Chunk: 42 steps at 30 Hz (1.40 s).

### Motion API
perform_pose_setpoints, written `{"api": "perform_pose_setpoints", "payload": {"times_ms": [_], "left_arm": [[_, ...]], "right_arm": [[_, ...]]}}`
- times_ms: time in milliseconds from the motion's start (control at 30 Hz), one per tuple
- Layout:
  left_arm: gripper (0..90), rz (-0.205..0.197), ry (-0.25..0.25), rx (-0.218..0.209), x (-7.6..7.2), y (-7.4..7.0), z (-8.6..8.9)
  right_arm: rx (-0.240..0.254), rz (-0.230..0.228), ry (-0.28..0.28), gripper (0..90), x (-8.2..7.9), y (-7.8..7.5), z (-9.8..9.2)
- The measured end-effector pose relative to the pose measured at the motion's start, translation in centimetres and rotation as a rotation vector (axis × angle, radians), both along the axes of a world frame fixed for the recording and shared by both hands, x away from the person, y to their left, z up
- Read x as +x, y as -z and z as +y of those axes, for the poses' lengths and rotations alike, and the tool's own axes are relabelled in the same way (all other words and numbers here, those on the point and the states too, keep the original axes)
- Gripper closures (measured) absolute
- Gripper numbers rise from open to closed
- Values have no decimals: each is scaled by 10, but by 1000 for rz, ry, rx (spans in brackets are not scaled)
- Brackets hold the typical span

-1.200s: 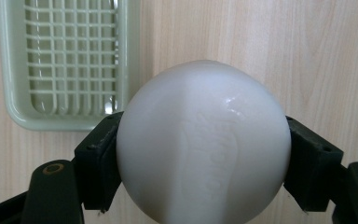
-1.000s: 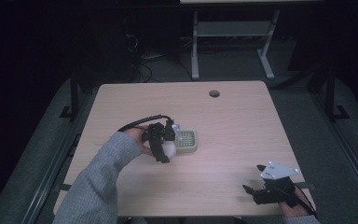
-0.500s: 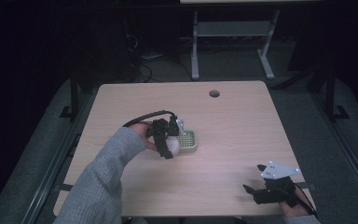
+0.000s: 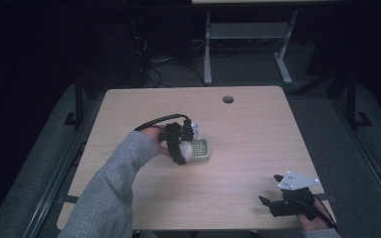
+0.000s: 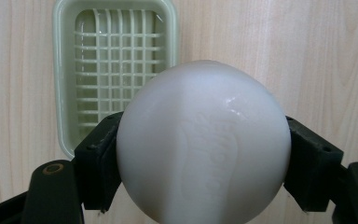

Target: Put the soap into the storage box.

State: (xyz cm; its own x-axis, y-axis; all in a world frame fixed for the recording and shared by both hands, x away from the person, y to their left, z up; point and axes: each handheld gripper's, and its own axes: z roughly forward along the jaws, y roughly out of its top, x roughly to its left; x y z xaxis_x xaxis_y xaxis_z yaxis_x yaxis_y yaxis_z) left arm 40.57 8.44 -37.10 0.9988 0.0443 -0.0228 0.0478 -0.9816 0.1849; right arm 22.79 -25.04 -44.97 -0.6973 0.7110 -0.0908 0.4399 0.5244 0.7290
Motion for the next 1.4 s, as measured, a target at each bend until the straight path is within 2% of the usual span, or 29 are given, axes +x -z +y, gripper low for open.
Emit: {"api": "perform_pose_setpoints", "payload": {"times_ms": [167,500,800,833,933,1133,1333,1400], "left_arm": [[244,5,-13,-2,4,1,0],[243,-10,3,12,10,-1,-10],[243,2,-9,-2,17,3,-14],[243,4,-11,-1,18,4,-14],[243,1,-19,-6,21,6,-14],[243,-8,-26,14,28,5,-18],[244,-8,-27,6,33,7,-24],[243,-10,-22,16,35,10,-25]], "right_arm": [[0,0,1,139,0,0,0],[3,0,4,139,0,0,-1],[-13,-9,-4,139,1,1,-2],[3,-1,5,139,0,1,-1],[3,0,4,139,0,0,-1],[0,-1,0,139,0,0,-1],[2,-2,0,139,0,0,-1],[2,-2,-1,139,0,0,-1]]}}
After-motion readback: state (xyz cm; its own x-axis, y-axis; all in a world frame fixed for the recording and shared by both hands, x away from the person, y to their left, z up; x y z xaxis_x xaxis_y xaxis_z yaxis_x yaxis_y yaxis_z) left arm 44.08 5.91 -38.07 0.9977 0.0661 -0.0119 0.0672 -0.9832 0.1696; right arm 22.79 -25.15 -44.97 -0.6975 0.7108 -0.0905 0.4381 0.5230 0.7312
